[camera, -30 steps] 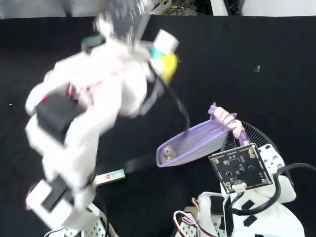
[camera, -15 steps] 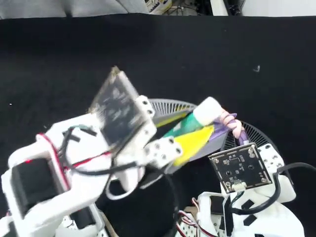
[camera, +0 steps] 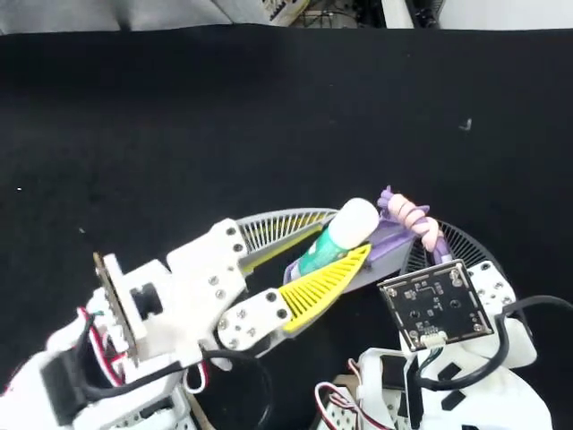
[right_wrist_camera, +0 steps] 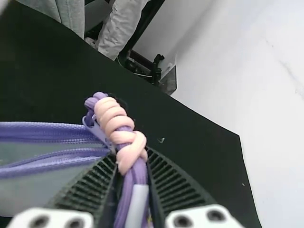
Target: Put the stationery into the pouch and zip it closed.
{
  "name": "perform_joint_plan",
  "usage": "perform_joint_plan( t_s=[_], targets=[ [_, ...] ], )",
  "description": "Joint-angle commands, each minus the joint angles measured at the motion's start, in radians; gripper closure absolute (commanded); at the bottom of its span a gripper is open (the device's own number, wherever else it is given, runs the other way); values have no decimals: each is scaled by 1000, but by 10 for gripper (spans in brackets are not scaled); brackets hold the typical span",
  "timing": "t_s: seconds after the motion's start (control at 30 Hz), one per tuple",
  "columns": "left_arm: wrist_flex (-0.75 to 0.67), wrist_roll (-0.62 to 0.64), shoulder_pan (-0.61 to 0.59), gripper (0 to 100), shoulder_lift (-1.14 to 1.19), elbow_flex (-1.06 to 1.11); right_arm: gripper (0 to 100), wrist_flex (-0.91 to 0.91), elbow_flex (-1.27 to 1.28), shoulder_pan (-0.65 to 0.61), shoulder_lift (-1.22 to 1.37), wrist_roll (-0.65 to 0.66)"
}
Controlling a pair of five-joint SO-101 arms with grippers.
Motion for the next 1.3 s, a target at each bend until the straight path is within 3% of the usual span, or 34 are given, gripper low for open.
perform_joint_plan(
  t_s=[0.0, 0.27, 0.57, 0.9, 1.13, 1.27],
  targets=[
    [-207, 5, -12, 972, -74, 199, 988, -2, -1, -12, 24, 9],
    [-362, 2, -22, 972, -74, 337, 988, -3, -1, -12, 24, 9],
    [-517, 5, -163, 972, -6, 437, 988, -3, -1, -12, 24, 9],
    [-600, 15, -160, 972, 233, 358, 988, -2, -1, -12, 24, 9],
    [-658, 127, -160, 969, 331, 358, 988, 0, -1, -12, 24, 9],
    [-649, 137, -160, 877, 333, 369, 988, 0, 1, -12, 24, 9]
  ],
)
